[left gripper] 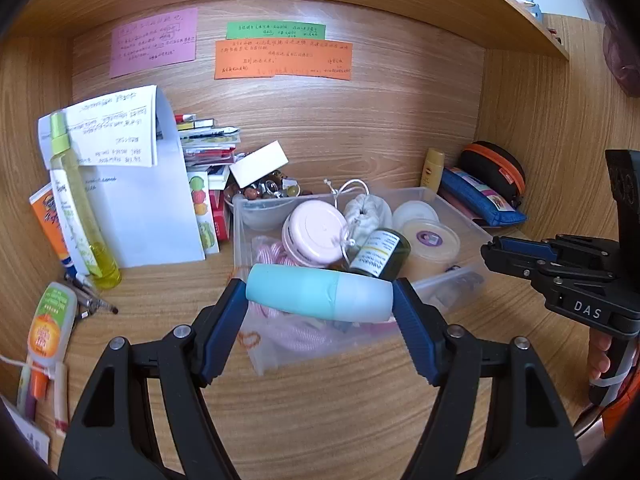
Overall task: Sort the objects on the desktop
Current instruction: 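Carry the teal tube bottle and black hair clip over the clear box, then open the left tool to drop the tube while the right tool releases the clip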
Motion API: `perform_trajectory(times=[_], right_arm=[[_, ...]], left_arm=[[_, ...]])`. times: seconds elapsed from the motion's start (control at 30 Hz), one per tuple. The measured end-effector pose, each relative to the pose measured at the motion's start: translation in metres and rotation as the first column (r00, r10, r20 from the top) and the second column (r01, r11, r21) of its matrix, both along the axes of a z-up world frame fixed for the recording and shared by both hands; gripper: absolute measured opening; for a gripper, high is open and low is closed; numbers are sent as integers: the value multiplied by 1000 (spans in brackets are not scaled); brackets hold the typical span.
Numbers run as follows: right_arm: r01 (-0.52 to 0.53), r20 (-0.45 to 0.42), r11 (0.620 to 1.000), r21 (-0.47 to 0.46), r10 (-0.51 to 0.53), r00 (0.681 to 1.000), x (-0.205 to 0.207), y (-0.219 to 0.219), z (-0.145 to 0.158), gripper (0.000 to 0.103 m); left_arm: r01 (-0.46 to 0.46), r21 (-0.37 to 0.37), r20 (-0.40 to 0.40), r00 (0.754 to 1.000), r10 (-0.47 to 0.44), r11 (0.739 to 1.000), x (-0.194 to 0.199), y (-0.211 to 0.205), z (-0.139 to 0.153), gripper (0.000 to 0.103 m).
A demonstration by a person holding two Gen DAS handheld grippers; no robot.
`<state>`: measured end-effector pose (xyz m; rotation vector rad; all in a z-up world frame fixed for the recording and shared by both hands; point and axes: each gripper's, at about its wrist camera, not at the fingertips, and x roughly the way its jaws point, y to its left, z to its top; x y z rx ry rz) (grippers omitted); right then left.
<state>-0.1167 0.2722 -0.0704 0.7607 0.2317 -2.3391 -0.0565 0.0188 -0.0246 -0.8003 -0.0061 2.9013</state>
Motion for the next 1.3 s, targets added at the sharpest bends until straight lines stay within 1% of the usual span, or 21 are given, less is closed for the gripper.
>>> perform_trajectory(times=[0.07,0.23,0.37,0.43,0.63,0.73,0.83,0.9,0.93,0.97,1.07,1.13,1.2,1.27,1.3], right_arm=[[13,3,1000,6,-13,1000,-6,0,-2,20],[45,10,999,26,-45,999,-22,-1,-7,20],[64,18,998,17,-64,998,-32,0,-11,20],[75,19,997,24,-76,997,-35,-1,-14,20],[84,0,996,35,-84,996,-36,-4,-17,20],[87,-7,996,32,-87,996,-35,-3,-17,20],[87,-11,996,30,-87,996,-35,-2,-17,21],[106,-26,994,37,-105,994,-35,-1,-17,27],[106,-32,994,36,-105,994,-36,-1,-17,34],[91,-30,995,30,-90,995,-35,-1,-18,38],[86,-39,996,31,-85,996,-34,-3,-18,43],[87,-52,995,39,-85,995,-32,-4,-18,44],[76,-50,997,35,-74,996,-31,-4,-17,47],[61,-44,998,24,-60,997,-30,-4,-17,56],[60,-51,998,25,-59,997,-28,-5,-17,57]], left_arm=[[-8,-2,1,1000,8,1000,-7,-1,0,73],[-10,32,38,999,9,999,-28,-9,-6,73],[-17,46,47,999,15,999,-38,-11,-13,73],[-29,25,36,999,28,999,-38,-9,-13,73],[-26,7,31,999,26,1000,-39,-6,-15,73],[-6,11,53,999,6,1000,-42,-3,-18,73],[-13,-29,48,999,14,999,-42,3,-20,73],[-16,-38,46,999,18,999,-42,4,-20,73],[-15,-37,47,999,17,999,-42,4,-20,74],[-13,-35,48,999,15,999,-42,4,-20,74],[-15,-34,46,999,17,999,-41,6,-20,79],[-19,-43,41,999,21,999,-41,7,-19,82],[-24,-58,28,999,26,998,-39,9,-19,84],[-27,-63,13,1000,27,998,-37,9,-18,85],[-26,-61,6,1000,26,998,-36,9,-17,86]])
